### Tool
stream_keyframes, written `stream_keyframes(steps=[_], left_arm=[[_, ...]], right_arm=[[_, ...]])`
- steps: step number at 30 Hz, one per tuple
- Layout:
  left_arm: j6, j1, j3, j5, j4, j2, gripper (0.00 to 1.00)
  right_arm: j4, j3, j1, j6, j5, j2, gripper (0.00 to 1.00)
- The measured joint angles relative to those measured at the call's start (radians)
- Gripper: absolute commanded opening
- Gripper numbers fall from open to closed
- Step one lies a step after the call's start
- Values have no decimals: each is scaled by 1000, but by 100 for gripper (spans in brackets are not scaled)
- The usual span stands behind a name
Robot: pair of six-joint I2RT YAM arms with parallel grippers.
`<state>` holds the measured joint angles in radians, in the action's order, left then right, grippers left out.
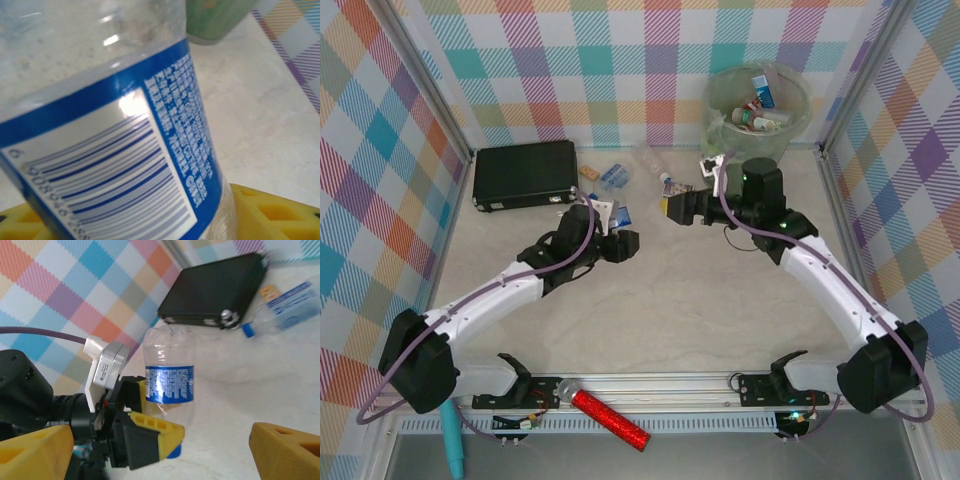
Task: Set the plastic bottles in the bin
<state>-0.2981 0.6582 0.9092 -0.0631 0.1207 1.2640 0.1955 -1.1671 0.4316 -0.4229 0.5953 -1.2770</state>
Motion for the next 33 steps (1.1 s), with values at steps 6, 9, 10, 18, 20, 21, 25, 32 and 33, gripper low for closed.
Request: stream_keyframes(steps=[6,9,10,18,20,21,25,32,33], left_arm=[[69,63,0,-45,6,-42,63],[91,89,0,-68,11,-42,63],[96,94,0,-76,13,-42,63],[113,105,8,-124,33,-53,62],[113,112,15,-134,39,-57,62],[114,117,22,-139,41,-57,62],[124,134,47,-158,43,-58,62],[135,138,65,-176,47,-58,62],[135,138,67,-182,51,-57,62]], right_arm=[[67,-94,0,-34,122,-95,84],[92,-112,0,-43,164,-118,84],[98,-117,0,-47,178,-127,84],[114,-124,2,-71,250,-182,88],[113,-124,5,-73,263,-189,88],[112,-124,8,-76,270,-193,88],[101,-123,19,-87,299,-211,88],[89,-122,27,-94,323,-235,89],[89,-121,28,-95,327,-235,88]])
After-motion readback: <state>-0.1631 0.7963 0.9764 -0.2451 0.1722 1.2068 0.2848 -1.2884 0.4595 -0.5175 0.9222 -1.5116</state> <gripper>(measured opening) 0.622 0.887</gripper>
